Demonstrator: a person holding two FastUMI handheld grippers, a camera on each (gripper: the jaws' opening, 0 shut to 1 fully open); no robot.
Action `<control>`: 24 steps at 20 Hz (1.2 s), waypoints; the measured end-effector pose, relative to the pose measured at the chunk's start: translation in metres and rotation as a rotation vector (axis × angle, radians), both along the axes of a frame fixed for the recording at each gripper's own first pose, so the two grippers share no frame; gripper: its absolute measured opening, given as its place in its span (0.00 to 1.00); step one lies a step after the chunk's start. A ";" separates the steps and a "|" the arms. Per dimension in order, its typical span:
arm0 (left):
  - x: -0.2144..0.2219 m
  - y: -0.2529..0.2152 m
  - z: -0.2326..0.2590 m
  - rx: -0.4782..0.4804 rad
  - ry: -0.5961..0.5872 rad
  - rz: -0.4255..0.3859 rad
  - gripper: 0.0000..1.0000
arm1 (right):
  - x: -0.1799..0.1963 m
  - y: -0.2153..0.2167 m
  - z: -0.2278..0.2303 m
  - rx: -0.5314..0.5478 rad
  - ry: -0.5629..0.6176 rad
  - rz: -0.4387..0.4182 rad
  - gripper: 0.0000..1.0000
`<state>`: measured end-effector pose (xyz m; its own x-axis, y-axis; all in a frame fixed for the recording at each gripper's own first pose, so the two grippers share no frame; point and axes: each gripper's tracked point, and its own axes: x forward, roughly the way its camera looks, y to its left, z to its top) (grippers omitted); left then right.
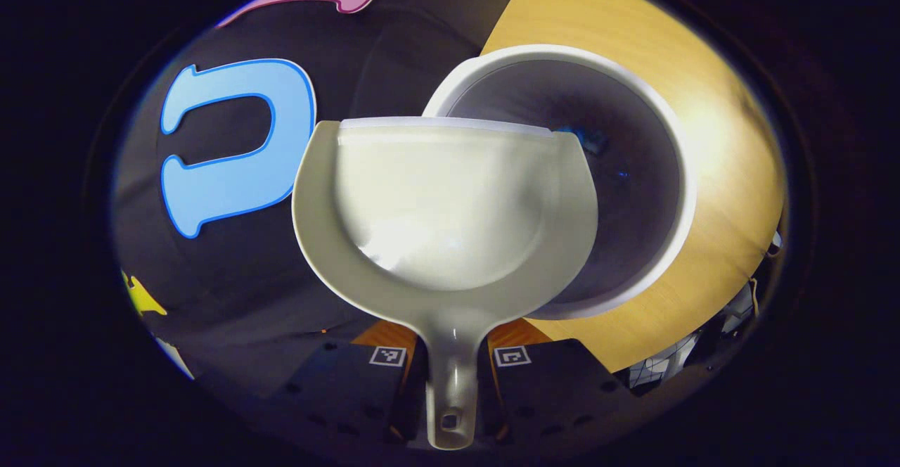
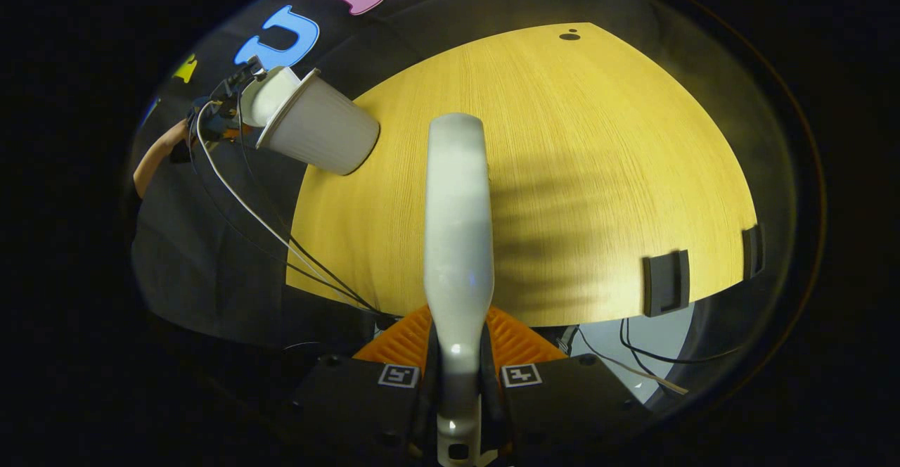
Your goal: Pick up the small broom and dustpan from the desktop, sweep the trash into the dustpan with the broom, and then empty the trash into the garbage bin.
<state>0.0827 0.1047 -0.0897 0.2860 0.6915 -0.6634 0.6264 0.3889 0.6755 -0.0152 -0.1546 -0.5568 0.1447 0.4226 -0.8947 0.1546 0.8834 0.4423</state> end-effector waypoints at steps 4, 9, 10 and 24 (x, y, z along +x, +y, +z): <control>0.010 -0.011 -0.004 -0.081 -0.161 -0.042 0.29 | 0.020 0.007 0.001 0.000 -0.024 0.031 0.28; 0.023 -0.025 -0.017 -0.322 -0.403 -0.007 0.29 | 0.058 0.018 0.003 -0.017 -0.071 0.052 0.29; 0.025 -0.031 -0.025 -0.370 -0.429 -0.004 0.28 | 0.064 0.024 0.003 -0.011 -0.079 0.044 0.28; -0.113 -0.247 -0.166 -1.026 -0.292 0.246 0.29 | 0.073 0.007 -0.045 -0.105 0.019 0.012 0.28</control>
